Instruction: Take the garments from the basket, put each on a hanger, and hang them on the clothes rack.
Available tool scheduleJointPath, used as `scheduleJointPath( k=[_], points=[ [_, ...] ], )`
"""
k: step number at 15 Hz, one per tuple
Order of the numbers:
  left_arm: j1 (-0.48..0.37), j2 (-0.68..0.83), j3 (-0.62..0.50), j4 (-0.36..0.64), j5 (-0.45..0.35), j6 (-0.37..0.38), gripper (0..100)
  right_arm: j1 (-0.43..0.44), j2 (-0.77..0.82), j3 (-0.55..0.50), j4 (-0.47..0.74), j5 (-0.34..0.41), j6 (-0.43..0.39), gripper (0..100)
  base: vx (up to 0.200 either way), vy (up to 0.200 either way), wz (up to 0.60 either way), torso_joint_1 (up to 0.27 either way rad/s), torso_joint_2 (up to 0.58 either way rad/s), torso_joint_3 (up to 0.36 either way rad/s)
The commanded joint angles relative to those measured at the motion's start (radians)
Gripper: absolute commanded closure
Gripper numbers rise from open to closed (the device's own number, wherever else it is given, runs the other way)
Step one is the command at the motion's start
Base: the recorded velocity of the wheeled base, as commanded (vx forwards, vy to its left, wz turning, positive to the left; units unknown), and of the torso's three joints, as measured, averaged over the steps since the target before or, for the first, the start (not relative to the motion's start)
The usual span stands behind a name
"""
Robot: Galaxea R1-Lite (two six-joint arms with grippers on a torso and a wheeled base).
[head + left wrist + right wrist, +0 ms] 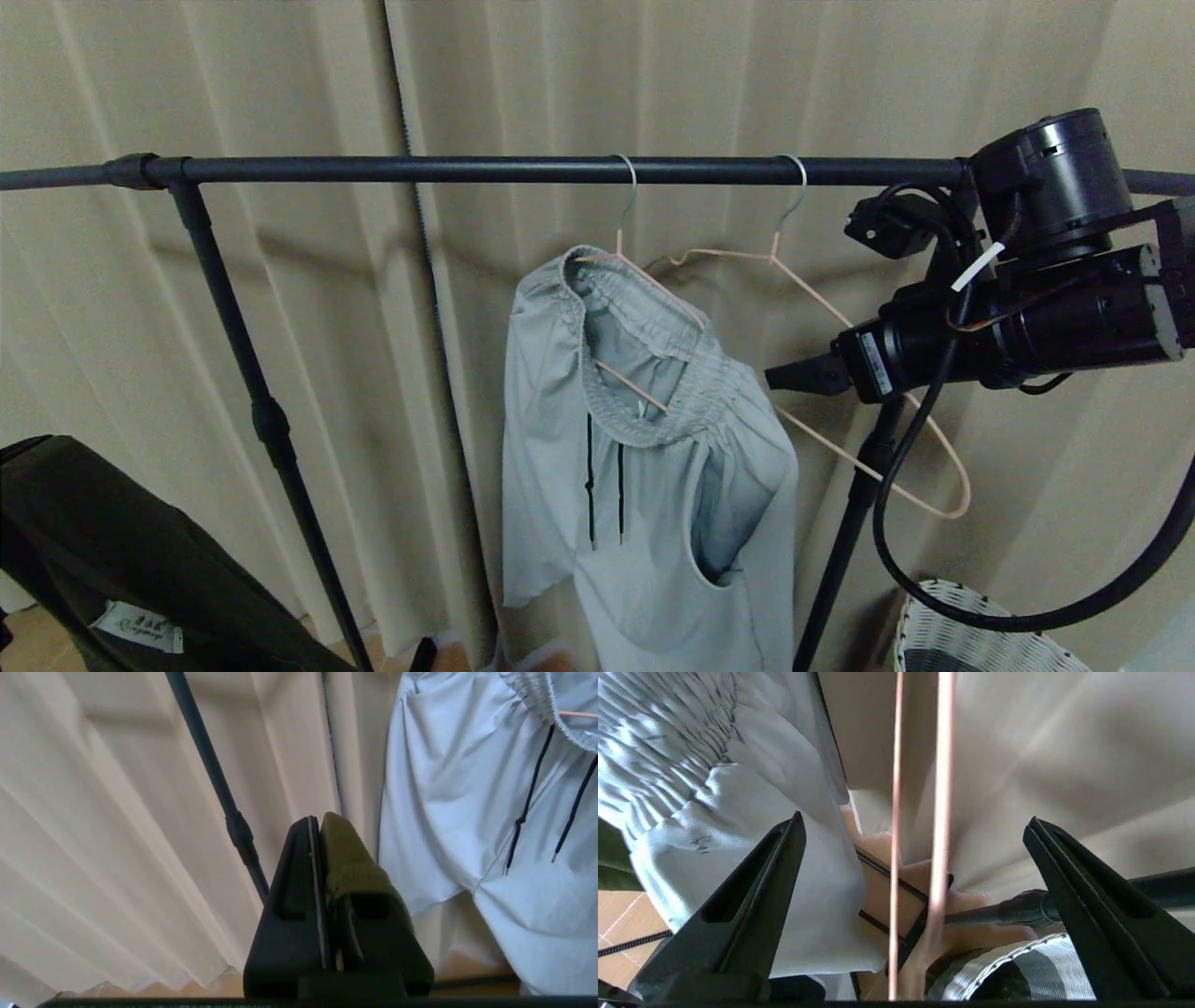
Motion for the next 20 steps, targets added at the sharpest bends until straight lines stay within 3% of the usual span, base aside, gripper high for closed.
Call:
scheduleJointPath(
  k=[1,5,6,14,20],
  points=[
    [0.000,0.002,-0.003,-0.001,0.000,0.002,100,0.000,-0.002,0.001,0.003,0.000,0.000,0,0.000,0.000,0.00,0.000,0.00,0.000],
    [0.000,0.002,0.000,-0.001,0.000,0.016,100,0.002,-0.016,0.008,0.029,-0.001,0.000,0,0.000,0.000,0.00,0.000,0.00,0.000],
    [0.000,0.004,0.002,-0.001,0.002,0.016,100,0.002,-0.022,0.010,0.029,-0.003,0.000,100,0.000,0.000,0.00,0.000,0.00,0.000],
    [0.000,0.007,0.000,-0.002,0.000,0.018,100,0.000,-0.040,0.010,0.026,-0.006,0.000,100,0.000,0.000,0.00,0.000,0.00,0.000],
    [0.000,0.007,-0.004,-0.002,0.000,0.019,100,-0.001,-0.152,0.008,0.014,-0.006,0.003,100,0.000,0.000,0.00,0.000,0.00,0.000]
  ],
)
